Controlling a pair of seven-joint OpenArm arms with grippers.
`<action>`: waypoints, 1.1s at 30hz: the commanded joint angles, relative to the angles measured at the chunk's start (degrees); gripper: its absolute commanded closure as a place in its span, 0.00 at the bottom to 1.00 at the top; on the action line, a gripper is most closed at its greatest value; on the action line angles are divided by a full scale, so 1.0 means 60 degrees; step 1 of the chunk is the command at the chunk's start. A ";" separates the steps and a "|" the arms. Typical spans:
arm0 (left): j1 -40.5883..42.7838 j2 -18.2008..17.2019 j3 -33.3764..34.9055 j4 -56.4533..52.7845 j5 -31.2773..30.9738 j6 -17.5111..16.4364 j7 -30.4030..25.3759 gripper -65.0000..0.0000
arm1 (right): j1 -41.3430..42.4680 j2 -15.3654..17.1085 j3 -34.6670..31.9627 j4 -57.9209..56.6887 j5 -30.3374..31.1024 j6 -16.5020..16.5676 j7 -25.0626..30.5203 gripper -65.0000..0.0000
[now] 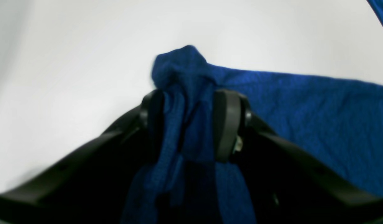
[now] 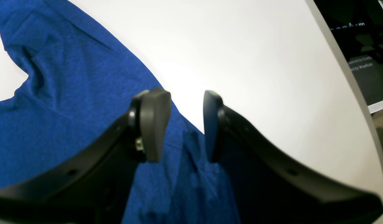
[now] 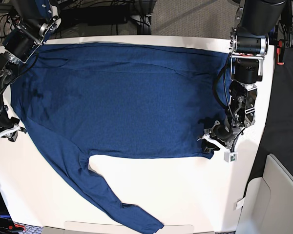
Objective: Fold the T-shirt properly
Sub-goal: 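Move both grippers to the shirt's side edges and grasp them, then fold the grasped side edges up toward the collar with both grippers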
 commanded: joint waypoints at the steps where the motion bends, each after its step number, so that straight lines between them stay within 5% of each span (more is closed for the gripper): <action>1: 0.0104 -0.0013 0.0062 0.0111 0.0043 -0.0023 0.0403 0.64 | 0.0262 0.0159 -0.0005 0.0134 0.0114 0.0050 0.0503 0.66; 7: 0.0206 -0.0057 0.0018 0.0785 0.0057 -0.0009 0.0506 1.00 | 0.0702 0.0174 -0.0020 -0.0833 -0.0018 0.0050 0.0620 0.66; 11: 0.0323 -0.0218 0.0018 0.1063 0.0057 -0.0009 0.0506 1.00 | 0.1566 0.0189 -0.0474 -0.2108 -0.1014 0.0020 0.0664 0.66; 17: 0.1041 -0.0291 0.0018 0.2367 0.0057 -0.0009 0.0520 1.00 | 0.2460 0.0145 -0.1763 -0.3749 -0.2714 0.0006 0.2085 0.66; 20: 0.1291 -0.0291 0.0018 0.2836 0.0057 -0.0009 0.0520 1.00 | 0.2958 0.0130 -0.2056 -0.4628 -0.3241 -0.0009 0.2364 0.58; 24: 0.1422 -0.0306 0.0018 0.2997 0.0057 -0.0009 0.0520 1.00 | 0.3368 0.0189 -0.2071 -0.5815 -0.3359 -0.0009 0.2877 0.43; 33: 0.1422 -0.0306 0.0018 0.2997 0.0057 -0.0009 0.0520 1.00 | 0.3412 0.0482 -0.2071 -0.7441 -0.3359 -0.0009 0.4371 0.42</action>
